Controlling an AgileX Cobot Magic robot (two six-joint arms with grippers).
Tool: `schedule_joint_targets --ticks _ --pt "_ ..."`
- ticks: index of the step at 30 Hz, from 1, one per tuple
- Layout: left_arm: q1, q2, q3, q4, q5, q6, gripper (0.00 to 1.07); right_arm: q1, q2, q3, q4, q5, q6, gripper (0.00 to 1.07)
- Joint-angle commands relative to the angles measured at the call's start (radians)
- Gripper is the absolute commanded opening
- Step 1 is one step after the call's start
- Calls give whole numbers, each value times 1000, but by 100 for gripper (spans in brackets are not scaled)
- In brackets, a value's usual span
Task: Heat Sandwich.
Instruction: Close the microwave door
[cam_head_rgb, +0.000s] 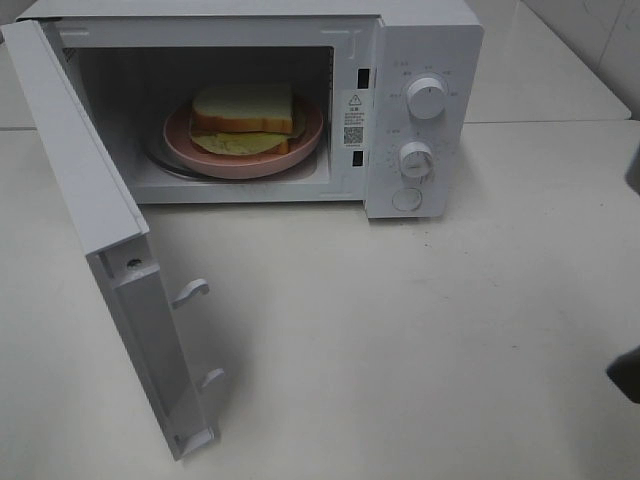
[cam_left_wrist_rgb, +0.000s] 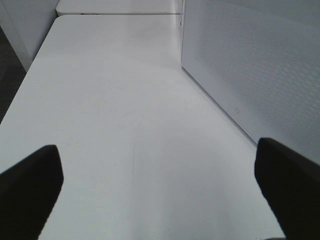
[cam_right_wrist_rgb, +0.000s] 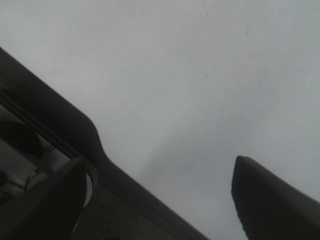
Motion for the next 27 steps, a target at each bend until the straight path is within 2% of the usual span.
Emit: schedule_joint_targets --ticks 1,8,20,22,24,27 --pt "-2 -27 3 2 -16 -4 103 0 -81 4 2 135 18 76" --pt "-2 -27 3 2 -16 -4 103 0 -193 4 2 237 44 76" --pt "-2 -27 3 2 -16 -4 103 -13 -397 12 -4 238 92 76" --pt "-2 -27 3 2 -16 -4 103 -50 -431 34 -4 221 93 76" --pt "-2 -27 3 2 -16 -4 103 -127 -485 78 -5 191 92 76" --pt "-2 -27 3 2 -16 -4 103 -176 -522 106 -5 172 92 76"
